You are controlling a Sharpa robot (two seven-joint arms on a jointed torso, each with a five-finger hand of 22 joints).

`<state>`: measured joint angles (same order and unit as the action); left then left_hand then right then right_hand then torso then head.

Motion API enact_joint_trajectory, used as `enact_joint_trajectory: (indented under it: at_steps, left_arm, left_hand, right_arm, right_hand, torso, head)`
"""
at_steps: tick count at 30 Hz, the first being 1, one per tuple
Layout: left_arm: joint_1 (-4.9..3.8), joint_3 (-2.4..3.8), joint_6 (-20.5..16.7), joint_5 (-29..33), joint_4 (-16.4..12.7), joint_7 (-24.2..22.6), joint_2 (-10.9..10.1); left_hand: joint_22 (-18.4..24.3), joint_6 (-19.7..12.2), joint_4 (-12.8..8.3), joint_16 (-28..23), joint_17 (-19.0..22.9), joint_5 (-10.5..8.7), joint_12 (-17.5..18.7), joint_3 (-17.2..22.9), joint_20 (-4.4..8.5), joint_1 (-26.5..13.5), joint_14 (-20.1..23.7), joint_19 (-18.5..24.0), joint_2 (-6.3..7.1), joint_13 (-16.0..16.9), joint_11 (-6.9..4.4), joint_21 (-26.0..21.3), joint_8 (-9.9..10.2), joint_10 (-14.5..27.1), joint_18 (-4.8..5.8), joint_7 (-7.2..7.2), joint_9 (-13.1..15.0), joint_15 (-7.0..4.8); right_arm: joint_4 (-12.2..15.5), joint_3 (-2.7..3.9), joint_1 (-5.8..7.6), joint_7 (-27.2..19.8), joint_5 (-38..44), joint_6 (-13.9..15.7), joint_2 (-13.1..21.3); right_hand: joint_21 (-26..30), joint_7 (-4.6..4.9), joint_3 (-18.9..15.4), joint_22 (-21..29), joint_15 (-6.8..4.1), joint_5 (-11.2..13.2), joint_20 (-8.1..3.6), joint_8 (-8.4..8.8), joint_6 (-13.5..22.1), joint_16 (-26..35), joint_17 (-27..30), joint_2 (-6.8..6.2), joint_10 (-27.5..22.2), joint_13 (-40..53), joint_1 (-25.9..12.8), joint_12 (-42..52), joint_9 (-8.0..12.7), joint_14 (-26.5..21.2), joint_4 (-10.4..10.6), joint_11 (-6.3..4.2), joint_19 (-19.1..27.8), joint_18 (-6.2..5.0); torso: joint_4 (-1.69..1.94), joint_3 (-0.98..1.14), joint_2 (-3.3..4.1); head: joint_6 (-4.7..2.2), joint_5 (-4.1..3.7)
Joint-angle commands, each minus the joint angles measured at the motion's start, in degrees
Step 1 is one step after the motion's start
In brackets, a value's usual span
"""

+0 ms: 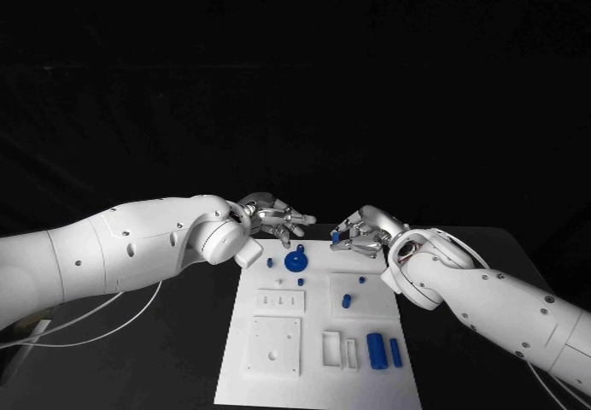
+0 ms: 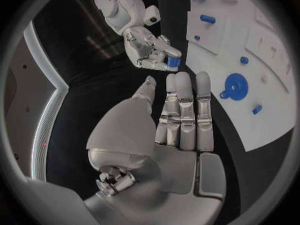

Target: Assemble the parts on the task board

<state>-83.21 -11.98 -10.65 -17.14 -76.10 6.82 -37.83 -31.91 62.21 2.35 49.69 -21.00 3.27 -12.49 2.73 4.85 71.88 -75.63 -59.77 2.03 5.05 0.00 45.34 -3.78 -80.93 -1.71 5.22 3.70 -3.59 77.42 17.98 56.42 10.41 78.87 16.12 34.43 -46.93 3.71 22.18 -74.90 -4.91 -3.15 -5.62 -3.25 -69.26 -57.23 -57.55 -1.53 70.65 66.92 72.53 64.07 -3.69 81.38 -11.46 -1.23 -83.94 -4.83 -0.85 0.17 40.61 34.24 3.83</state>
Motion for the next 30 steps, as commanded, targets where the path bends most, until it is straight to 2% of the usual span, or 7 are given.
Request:
enact_joint_trajectory:
  at_steps: [1,4,8,19,25,30]
  left_arm:
    - [-0.15,0.00,-0.69,-3.12,0.20,4.88,1.05]
    - [-0.15,-0.02,-0.71,-4.54,0.32,6.54,1.96]
    - [-0.15,-0.04,-0.46,-6.40,0.41,9.03,2.91]
    - [-0.14,-0.08,0.53,-10.42,0.73,13.96,4.24]
    - [-0.14,-0.08,1.50,-12.10,0.61,15.44,4.37]
    - [-0.14,-0.08,2.36,-12.99,0.53,16.25,4.42]
  left_hand:
    - [0.29,-0.09,0.73,0.02,0.39,-0.16,0.80,0.06,-0.55,-0.36,-0.33,-0.44,1.04,-0.90,0.31,-0.51,0.03,-0.18,-0.81,0.08,0.01,0.36]
    - [0.33,1.15,1.73,0.45,0.50,-0.26,0.84,0.03,-0.36,-1.32,-0.59,-0.85,1.51,-0.98,0.13,-0.70,0.00,-0.88,-0.71,-0.24,0.04,0.20]
    - [0.21,2.12,3.04,0.91,0.42,-0.40,0.70,-0.43,-0.16,-3.05,-0.96,-1.28,2.15,-0.90,-0.04,-0.58,-0.06,-1.49,-0.68,-0.57,0.09,0.01]
    - [-0.86,5.30,6.86,2.52,-0.22,-0.48,0.99,1.61,0.52,-4.90,-1.36,-1.86,4.25,-0.87,-0.52,0.06,0.02,-2.74,-0.36,-1.44,0.46,-0.52]
    - [-1.31,7.14,7.37,3.04,-0.42,-0.48,0.81,1.84,0.70,-5.09,-1.55,-2.01,4.33,-0.77,-0.82,0.32,-0.21,-3.17,-0.32,-2.02,1.23,-0.73]
    - [-1.77,7.21,7.42,3.30,-0.47,-0.46,0.77,1.98,0.76,-4.98,-1.41,-1.88,4.35,-0.76,-0.85,0.44,-0.04,-3.14,-0.28,-2.06,1.79,-0.76]
  right_arm:
    - [1.49,-0.27,-0.02,6.29,4.08,-0.53,-0.52]
    - [2.71,-0.59,-0.02,8.16,5.09,-0.28,-1.00]
    - [3.81,-0.84,-0.02,10.01,6.15,-0.06,-1.54]
    - [5.10,-1.12,-0.02,12.03,8.08,-0.01,-2.26]
    - [5.34,-1.20,-0.02,12.48,8.39,-0.19,-2.44]
    - [5.46,-1.24,-0.02,12.66,8.47,-0.33,-2.56]
  right_hand:
    - [0.24,0.06,0.77,-5.38,-0.04,0.22,-0.43,-0.40,-1.04,0.39,-0.14,-0.72,0.21,-0.05,0.20,-0.39,-0.33,0.40,0.09,-0.15,-0.50,0.21]
    - [0.18,0.04,0.81,-5.40,-0.08,0.24,-0.44,-0.40,-1.09,0.38,-0.16,-0.77,0.23,-0.05,0.25,-0.39,-0.34,0.42,0.05,-0.18,-0.53,0.21]
    - [0.21,0.05,0.86,-5.40,-0.09,0.24,-0.46,-0.37,-1.08,0.44,-0.13,-0.85,0.21,-0.10,0.20,-0.45,-0.33,0.43,0.08,-0.18,-0.55,0.20]
    - [0.02,-0.01,1.29,-5.46,-0.15,0.27,-0.52,-0.38,-1.20,0.56,-0.22,-1.13,0.32,-0.16,0.16,-0.55,-0.32,0.63,0.31,-0.24,-0.73,0.24]
    - [0.02,-0.01,1.29,-5.46,-0.15,0.27,-0.52,-0.38,-1.20,0.56,-0.22,-1.13,0.32,-0.16,0.16,-0.55,-0.32,0.63,0.31,-0.24,-0.73,0.24]
    - [0.08,-0.01,1.41,-5.45,-0.17,0.27,-0.55,-0.37,-1.20,0.65,-0.25,-1.25,0.32,-0.19,0.13,-0.62,-0.31,0.66,0.46,-0.25,-0.75,0.25]
  torso:
    - [-0.08,-0.18,-0.29]
    - [-0.11,-0.22,-0.19]
    - [-0.02,-0.14,-0.16]
    - [0.03,-0.16,-0.11]
    - [0.12,-0.16,-0.08]
    - [0.20,-0.22,-0.09]
  head:
    - [0.24,0.12]
    - [0.27,0.03]
    - [0.33,-0.03]
    - [0.53,-0.18]
    - [0.60,-0.32]
    - [0.53,-0.44]
